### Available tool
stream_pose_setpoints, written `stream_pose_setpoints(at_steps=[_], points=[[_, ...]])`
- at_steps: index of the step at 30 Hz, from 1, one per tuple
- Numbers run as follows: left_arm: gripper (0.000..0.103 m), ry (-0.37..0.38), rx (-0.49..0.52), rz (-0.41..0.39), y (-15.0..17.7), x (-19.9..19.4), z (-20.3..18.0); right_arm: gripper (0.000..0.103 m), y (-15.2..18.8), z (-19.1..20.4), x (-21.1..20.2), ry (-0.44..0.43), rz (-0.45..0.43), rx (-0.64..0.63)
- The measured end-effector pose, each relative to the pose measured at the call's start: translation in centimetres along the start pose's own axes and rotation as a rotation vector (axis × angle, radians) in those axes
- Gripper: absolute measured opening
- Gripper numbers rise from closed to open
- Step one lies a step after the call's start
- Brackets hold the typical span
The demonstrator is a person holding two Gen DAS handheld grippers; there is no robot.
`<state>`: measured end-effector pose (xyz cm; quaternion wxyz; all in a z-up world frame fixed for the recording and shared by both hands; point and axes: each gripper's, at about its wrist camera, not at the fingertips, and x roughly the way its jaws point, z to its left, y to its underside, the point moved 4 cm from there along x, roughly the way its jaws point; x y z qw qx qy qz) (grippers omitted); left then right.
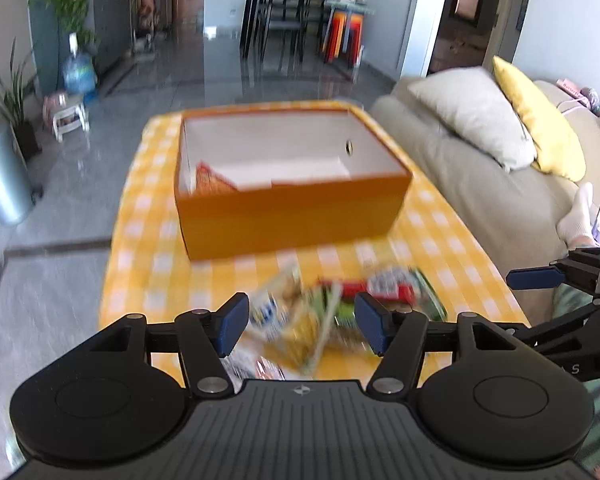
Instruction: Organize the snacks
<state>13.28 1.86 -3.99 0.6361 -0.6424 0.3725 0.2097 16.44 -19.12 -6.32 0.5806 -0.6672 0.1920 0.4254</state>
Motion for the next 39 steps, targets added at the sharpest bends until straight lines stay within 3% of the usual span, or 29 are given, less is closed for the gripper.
stream_pose_setpoints(at_steps=[4, 9, 15, 24, 29, 36, 39], points=[[0.071, 0.012, -0.037, 0.066, 2.5, 0.2, -0.4, 0.076, 2.5, -0.1, -0.3, 0.018, 0.058, 0.003], [0.071, -0.034, -0.009, 0.174, 5.3, 1.6, -0.6, 0.076, 4.8, -0.9, 0.7, 0.065, 0.133, 0.042], [0.071, -0.059, -0.016, 0.239, 7.0, 2.6, -0.5, 0.075, 6.6, -1.3, 1.8, 0.120, 0.172, 0.019], [0.071, -0.053, -0.057, 0.263, 7.2, 3.5, -0.1, 0.070, 7.3, -1.5, 3.3, 0.143, 0.201, -0.025], [0.071, -0.029, -0.131, 0.266, 7.3, 4.6, 0.8, 0.070, 6.8, -2.1, 4.9, 0.165, 0.194, -0.058], [0.071, -0.057, -0.180, 0.276, 7.3, 6.0, 1.9, 0.070, 6.7, -3.4, 7.2, 0.159, 0.211, -0.068], [0.071, -0.082, -0.216, 0.287, 7.4, 6.6, 2.6, 0.066, 7.0, -3.7, 8.1, 0.158, 0.237, -0.061]])
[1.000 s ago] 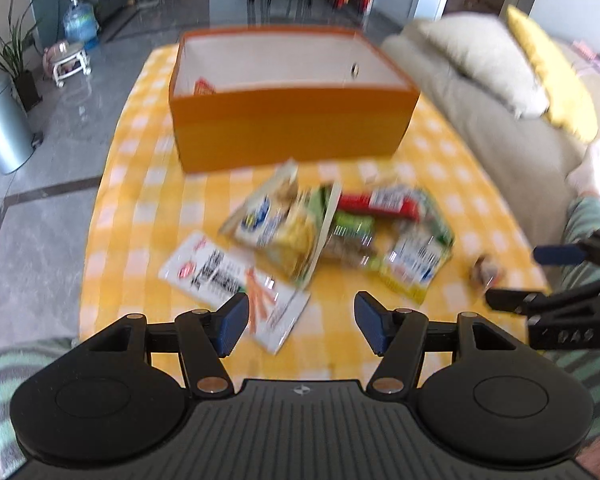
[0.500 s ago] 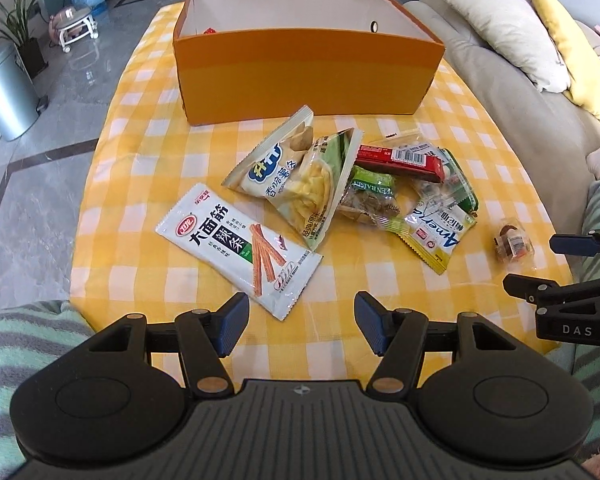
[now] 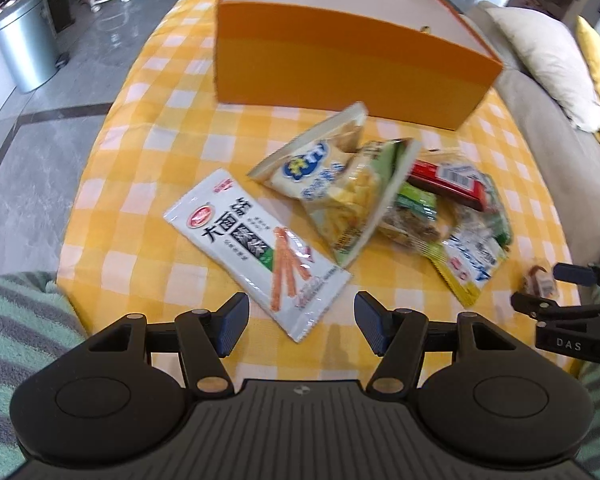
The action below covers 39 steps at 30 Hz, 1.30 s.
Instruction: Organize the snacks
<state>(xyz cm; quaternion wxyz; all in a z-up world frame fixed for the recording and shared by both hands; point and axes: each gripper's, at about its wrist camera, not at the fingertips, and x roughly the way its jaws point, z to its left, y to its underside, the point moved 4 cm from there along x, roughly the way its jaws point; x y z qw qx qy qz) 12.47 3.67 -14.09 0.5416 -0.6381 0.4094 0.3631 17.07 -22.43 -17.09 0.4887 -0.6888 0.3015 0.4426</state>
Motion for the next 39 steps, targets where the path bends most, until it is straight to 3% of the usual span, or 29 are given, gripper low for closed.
stream_pose_setpoints(at_steps=[11, 15, 23, 28, 31, 39], points=[[0.071, -0.064, -0.218, 0.014, -1.7, 2.9, 1.6, 0.044, -0.6, -0.5, 1.8, 0.109, 0.001, -0.026], [0.071, -0.132, -0.284, 0.022, -2.2, 3.8, 1.9, 0.040, -0.6, -0.8, 1.7, 0.103, -0.003, -0.011], [0.079, -0.180, -0.384, 0.024, -3.0, 5.3, 2.1, 0.038, -1.4, -0.4, 0.6, 0.055, -0.037, 0.026], [0.082, -0.245, -0.294, 0.026, -3.3, 5.9, 0.9, 0.037, -1.9, 0.3, 0.3, -0.003, -0.042, 0.044], [0.082, -0.242, -0.235, 0.034, -3.1, 5.9, 0.7, 0.038, -1.8, 0.7, 0.3, -0.015, -0.038, 0.043], [0.079, -0.249, -0.083, 0.136, -2.0, 5.5, 1.1, 0.038, -1.7, 0.4, 0.2, -0.032, -0.035, 0.064]])
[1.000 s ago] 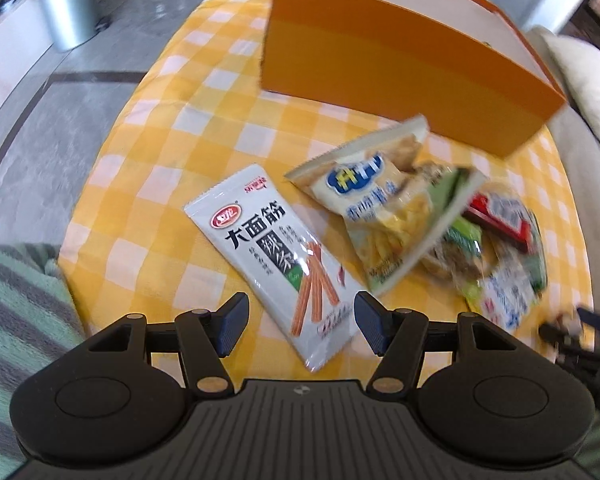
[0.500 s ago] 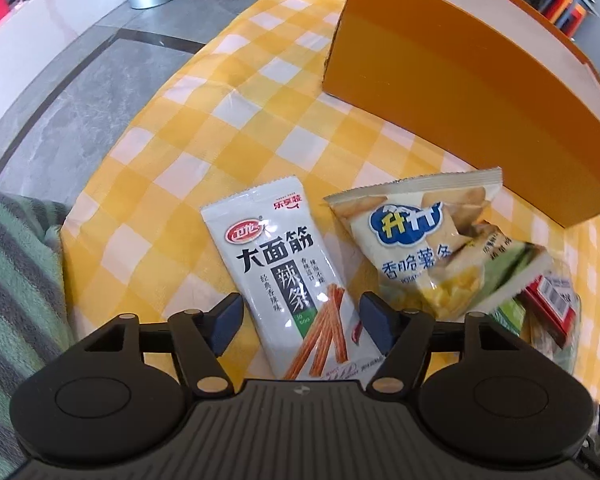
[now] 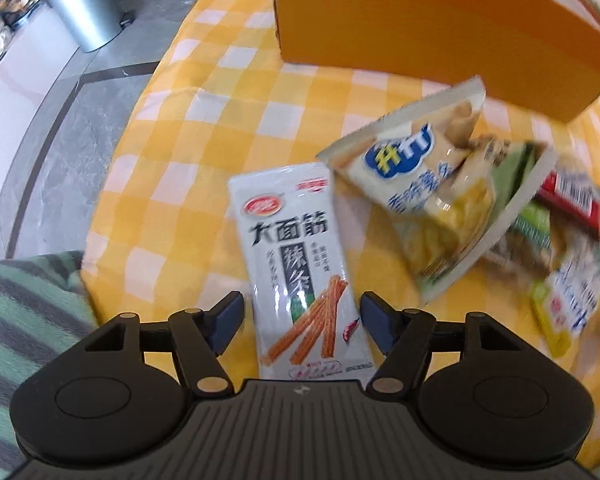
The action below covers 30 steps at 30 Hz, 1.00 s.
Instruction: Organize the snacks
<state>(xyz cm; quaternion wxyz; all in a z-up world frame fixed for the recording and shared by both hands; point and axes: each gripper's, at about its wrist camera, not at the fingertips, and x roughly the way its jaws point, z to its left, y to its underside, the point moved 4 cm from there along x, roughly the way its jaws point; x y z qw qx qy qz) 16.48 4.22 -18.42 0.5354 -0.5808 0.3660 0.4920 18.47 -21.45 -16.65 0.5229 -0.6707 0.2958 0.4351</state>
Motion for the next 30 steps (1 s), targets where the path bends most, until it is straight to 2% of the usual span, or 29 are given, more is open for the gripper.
stream_pose_setpoints(at_steps=[5, 11, 14, 16, 22, 26, 30], points=[[0.086, 0.026, -0.091, -0.017, 0.0, 0.4, 1.2, 0.038, -0.1, 0.2, -0.1, -0.028, -0.002, 0.013], [0.089, -0.008, 0.007, -0.110, -0.4, 0.4, 0.0, 0.038, -0.1, 0.0, 0.3, -0.064, 0.002, 0.049], [0.077, 0.009, 0.026, -0.125, -0.4, 0.2, -0.2, 0.040, 0.0, -0.3, 0.4, -0.083, 0.003, 0.075], [0.060, 0.027, 0.042, -0.131, -0.2, -0.2, -0.5, 0.043, 0.2, -0.6, 0.4, -0.099, 0.012, 0.101], [0.056, 0.046, 0.081, -0.126, 0.4, -0.6, -0.9, 0.045, 1.4, -1.3, 0.2, -0.110, 0.038, 0.149], [0.055, 0.062, 0.081, -0.111, 1.0, -0.9, -0.7, 0.041, 1.7, -2.0, 0.4, -0.133, 0.049, 0.201], [0.054, 0.112, 0.039, -0.108, 1.5, -1.5, 0.0, 0.034, 1.8, -2.2, 0.5, -0.147, 0.048, 0.219]])
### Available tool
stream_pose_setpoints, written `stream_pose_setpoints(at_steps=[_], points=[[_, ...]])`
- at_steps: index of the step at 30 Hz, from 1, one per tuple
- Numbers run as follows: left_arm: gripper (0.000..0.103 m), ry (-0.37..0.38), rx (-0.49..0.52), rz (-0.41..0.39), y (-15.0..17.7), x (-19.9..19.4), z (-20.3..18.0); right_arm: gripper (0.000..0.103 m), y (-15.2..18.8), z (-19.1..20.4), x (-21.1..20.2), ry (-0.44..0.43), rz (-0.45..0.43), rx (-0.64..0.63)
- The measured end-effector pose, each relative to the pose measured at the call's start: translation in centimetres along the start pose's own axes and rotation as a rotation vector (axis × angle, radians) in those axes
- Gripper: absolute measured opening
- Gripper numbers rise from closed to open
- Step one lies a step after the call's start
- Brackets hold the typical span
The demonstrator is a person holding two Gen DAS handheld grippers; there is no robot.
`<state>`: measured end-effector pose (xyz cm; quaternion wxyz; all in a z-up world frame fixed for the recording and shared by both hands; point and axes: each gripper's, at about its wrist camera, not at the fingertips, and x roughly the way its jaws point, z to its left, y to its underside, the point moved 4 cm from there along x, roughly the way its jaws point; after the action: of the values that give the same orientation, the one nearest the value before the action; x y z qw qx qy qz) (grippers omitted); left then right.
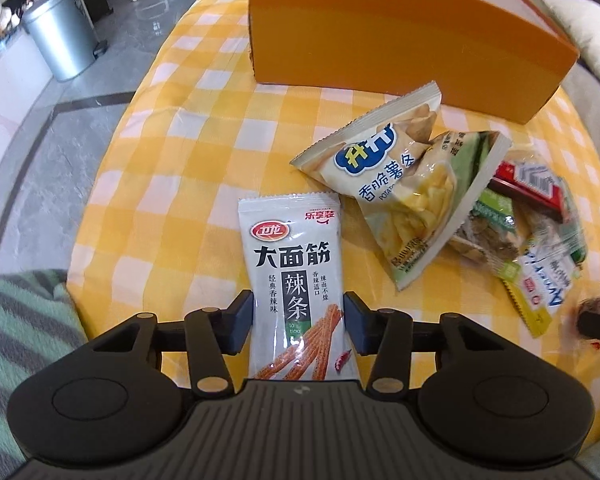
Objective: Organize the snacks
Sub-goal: 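Lift both held packets and carry them over the orange box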
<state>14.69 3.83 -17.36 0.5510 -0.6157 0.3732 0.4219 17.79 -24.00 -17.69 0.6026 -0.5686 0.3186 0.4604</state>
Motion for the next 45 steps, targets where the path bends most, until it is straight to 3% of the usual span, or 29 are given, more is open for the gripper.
stream_pose_setpoints(at_steps=[4, 11, 18, 27, 33, 40, 45], points=[[0.054, 0.049, -0.051, -0.019, 0.4, -1.5, 0.6, 0.032, 0.1, 0.3, -0.3, 0.007, -0.002, -0.018], [0.054, 0.080, -0.055, -0.089, 0.3, -4.9, 0.9, 0.032, -0.5, 1.5, -2.3, -0.003, -0.047, -0.040], [0.054, 0.126, -0.025, -0.199, -2.2, -9.0, 0.3, 0.032, -2.4, 2.9, -5.0, -0.036, -0.124, -0.052], [0.054, 0.148, 0.060, -0.317, -8.2, -12.0, -1.9, 0.032, -8.5, 4.5, -8.3, -0.093, -0.236, -0.107], [0.054, 0.122, 0.133, -0.377, -12.2, -12.6, -3.7, 0.032, -12.9, 5.9, -9.5, -0.098, -0.312, -0.177], [0.054, 0.099, 0.186, -0.397, -16.3, -11.7, -4.9, 0.032, -18.4, 7.0, -9.3, -0.060, -0.375, -0.236], [0.054, 0.109, 0.198, -0.365, -19.5, -10.2, -5.2, 0.032, -22.1, 7.7, -7.9, -0.017, -0.391, -0.285]])
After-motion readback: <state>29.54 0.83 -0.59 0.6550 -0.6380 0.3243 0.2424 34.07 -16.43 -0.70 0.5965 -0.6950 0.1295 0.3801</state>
